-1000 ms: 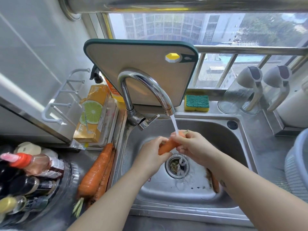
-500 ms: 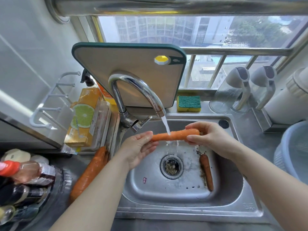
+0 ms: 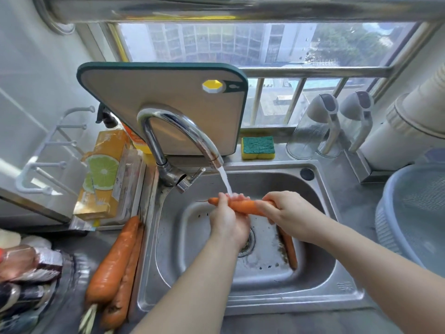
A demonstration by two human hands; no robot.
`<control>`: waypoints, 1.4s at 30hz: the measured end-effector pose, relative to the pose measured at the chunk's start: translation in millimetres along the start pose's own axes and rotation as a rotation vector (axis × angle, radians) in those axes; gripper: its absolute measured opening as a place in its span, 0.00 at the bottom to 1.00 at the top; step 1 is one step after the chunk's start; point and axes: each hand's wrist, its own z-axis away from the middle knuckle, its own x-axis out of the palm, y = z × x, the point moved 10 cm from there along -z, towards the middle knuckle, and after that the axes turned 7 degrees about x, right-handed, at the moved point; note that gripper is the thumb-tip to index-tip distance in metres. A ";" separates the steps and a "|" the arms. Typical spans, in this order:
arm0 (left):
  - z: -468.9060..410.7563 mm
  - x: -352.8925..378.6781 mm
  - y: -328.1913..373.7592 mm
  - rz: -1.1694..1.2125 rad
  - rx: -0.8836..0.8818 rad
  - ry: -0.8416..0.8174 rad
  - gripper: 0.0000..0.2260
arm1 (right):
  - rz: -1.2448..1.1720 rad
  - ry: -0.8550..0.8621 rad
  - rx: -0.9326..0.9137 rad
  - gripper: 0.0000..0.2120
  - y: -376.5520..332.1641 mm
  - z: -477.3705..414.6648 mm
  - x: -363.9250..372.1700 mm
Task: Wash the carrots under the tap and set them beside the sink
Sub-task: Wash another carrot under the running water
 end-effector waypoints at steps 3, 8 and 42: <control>8.2 4.9 -15.2 -0.117 0.032 -0.085 0.07 | -0.252 -0.129 0.242 0.23 25.1 -2.8 19.0; 10.6 4.7 1.0 -0.385 0.179 -0.151 0.07 | -0.872 -0.476 0.535 0.19 35.7 19.9 62.0; -13.4 -18.1 -6.2 -0.146 -0.065 0.185 0.13 | 0.379 0.046 -0.107 0.11 -23.3 53.9 -43.7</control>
